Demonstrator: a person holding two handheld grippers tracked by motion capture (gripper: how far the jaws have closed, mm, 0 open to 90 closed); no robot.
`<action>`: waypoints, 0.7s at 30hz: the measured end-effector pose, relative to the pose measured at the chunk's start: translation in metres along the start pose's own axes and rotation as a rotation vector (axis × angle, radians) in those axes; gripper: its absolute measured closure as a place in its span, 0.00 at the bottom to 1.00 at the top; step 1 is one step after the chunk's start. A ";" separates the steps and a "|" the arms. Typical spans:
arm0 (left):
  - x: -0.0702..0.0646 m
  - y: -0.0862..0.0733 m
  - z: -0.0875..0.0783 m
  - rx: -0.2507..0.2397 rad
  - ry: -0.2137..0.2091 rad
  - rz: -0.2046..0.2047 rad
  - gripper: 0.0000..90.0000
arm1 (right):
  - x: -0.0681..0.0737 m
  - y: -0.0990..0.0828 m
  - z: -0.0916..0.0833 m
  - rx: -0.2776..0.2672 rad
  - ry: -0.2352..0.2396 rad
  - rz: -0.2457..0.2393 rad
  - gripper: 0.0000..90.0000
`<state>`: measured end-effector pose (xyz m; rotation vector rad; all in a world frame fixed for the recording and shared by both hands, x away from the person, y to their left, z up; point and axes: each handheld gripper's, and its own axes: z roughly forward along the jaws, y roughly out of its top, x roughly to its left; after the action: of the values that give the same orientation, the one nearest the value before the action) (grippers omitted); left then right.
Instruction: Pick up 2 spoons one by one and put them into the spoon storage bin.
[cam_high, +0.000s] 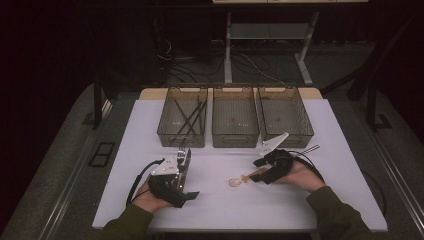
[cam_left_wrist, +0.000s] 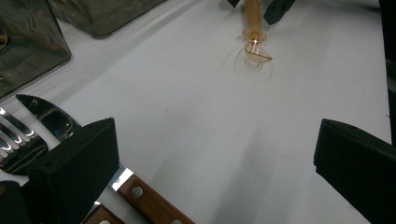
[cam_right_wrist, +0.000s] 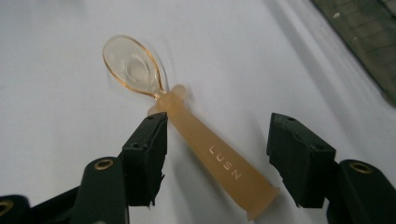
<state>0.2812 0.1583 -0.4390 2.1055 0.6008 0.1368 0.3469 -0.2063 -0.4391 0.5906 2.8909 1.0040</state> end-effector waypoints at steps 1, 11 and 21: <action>0.000 0.000 0.000 0.000 -0.001 0.000 0.00 | 0.000 -0.001 0.001 0.008 0.000 -0.004 0.44; 0.000 0.000 0.001 0.003 -0.002 0.002 0.00 | 0.005 -0.003 0.000 0.020 -0.037 -0.074 0.56; -0.001 0.000 0.001 0.003 -0.005 -0.001 0.00 | 0.009 -0.004 -0.002 0.030 -0.034 -0.123 0.66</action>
<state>0.2809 0.1574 -0.4395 2.1076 0.5995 0.1305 0.3368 -0.2076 -0.4389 0.4208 2.8765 0.9262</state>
